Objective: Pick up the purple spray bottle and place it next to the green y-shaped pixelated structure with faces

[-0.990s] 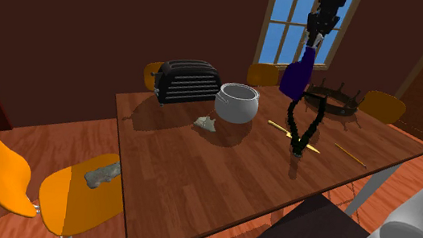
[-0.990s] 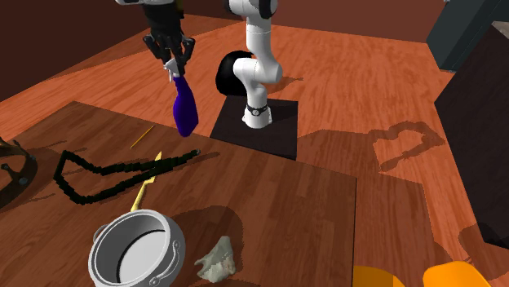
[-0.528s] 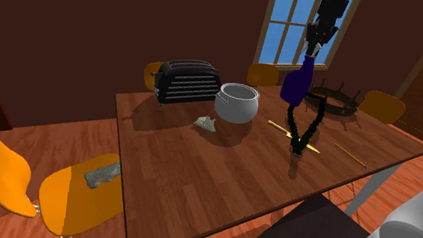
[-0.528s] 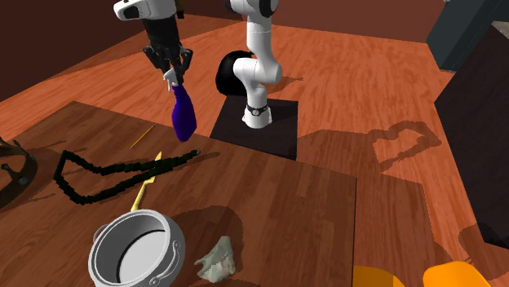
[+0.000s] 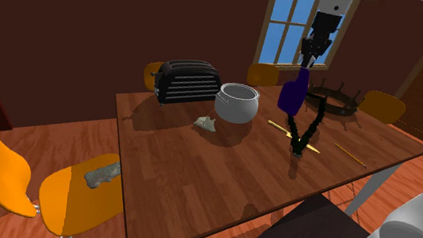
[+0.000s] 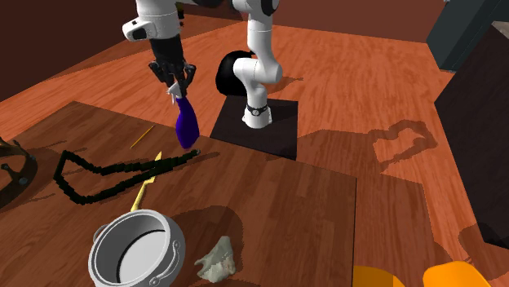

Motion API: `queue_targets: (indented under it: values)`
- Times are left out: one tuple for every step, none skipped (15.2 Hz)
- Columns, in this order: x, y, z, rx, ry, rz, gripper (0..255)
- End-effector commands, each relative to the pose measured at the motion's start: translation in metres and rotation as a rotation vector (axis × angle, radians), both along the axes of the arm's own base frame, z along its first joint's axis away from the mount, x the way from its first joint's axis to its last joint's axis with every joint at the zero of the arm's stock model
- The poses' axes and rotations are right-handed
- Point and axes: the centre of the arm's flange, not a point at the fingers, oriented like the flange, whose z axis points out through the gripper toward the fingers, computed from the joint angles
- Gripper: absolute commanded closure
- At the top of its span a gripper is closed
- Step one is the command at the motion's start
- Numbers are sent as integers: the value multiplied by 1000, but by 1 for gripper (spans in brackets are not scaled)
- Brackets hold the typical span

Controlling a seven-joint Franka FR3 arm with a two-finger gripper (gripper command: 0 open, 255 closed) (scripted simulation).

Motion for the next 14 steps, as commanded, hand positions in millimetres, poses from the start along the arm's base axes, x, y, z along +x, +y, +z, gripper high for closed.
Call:
queue_targets:
  values:
    - [0,0,-10,0,-1,0,255]
    - [0,0,-16,0,-1,0,255]
    - [0,0,-21,0,-1,0,255]
    - [0,0,-26,0,-1,0,255]
    - [0,0,-31,0,-1,0,255]
    - [0,0,-37,0,-1,0,255]
    - [0,0,-42,0,-1,0,255]
    - [0,0,-47,0,-1,0,255]
    - [0,0,-52,0,-1,0,255]
    - [0,0,-58,0,-1,0,255]
    - [0,0,-63,0,-1,0,255]
    - [0,0,-68,0,-1,0,255]
    - [0,0,-74,0,-1,0,255]
    - [0,0,-79,0,-1,0,255]
